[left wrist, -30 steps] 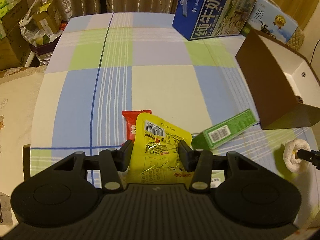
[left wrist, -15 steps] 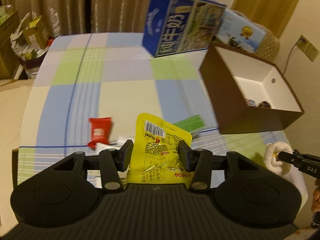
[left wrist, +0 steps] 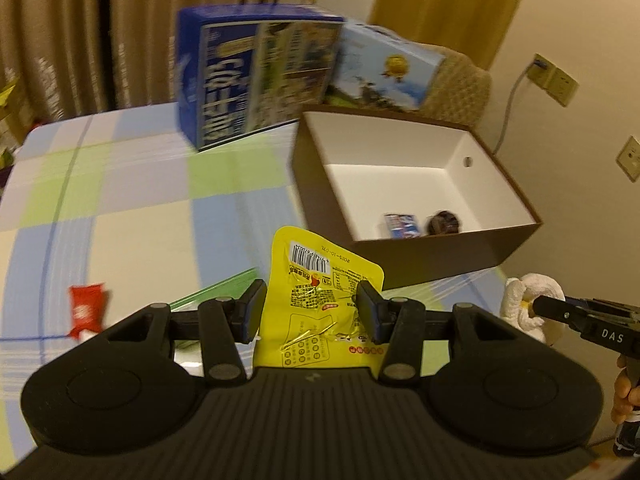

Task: Organize objects
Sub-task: 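Carry the packet and glove into the cardboard box and open both tools, then withdraw both tools from the cardboard box toward the table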

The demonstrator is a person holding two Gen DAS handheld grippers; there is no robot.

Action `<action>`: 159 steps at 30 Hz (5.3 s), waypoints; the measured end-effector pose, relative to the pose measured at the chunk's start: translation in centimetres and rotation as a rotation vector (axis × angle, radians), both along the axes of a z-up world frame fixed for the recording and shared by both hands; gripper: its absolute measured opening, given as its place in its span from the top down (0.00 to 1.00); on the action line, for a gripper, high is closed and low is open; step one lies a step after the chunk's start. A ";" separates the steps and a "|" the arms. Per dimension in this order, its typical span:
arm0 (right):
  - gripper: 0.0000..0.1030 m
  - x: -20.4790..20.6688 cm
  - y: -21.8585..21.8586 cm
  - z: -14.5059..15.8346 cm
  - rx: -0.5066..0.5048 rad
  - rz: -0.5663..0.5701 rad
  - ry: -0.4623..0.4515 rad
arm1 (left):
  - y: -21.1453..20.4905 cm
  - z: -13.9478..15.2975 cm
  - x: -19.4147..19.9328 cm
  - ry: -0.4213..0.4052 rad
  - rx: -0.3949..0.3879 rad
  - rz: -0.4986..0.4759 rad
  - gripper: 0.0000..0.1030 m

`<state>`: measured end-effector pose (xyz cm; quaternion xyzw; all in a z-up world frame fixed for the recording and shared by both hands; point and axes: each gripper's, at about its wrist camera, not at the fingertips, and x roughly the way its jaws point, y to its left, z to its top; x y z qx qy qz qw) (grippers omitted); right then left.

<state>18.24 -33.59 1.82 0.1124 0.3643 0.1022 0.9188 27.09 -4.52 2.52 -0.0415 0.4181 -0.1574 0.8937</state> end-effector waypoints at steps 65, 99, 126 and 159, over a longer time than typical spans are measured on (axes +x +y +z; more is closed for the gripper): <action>0.70 27.3 -7.8 -4.2 -0.001 0.095 0.093 | -19.7 -8.5 24.4 0.130 0.128 0.058 0.35; 0.46 13.9 -8.2 1.4 0.030 0.046 0.073 | -14.1 -1.2 8.9 0.105 0.062 0.096 0.14; 0.46 4.2 -0.1 1.3 0.016 0.136 0.114 | -5.2 -0.6 -3.7 0.124 0.038 0.167 0.14; 0.46 2.4 14.5 -4.0 -0.037 0.337 0.246 | 10.8 -4.6 -11.6 0.208 0.058 0.444 0.14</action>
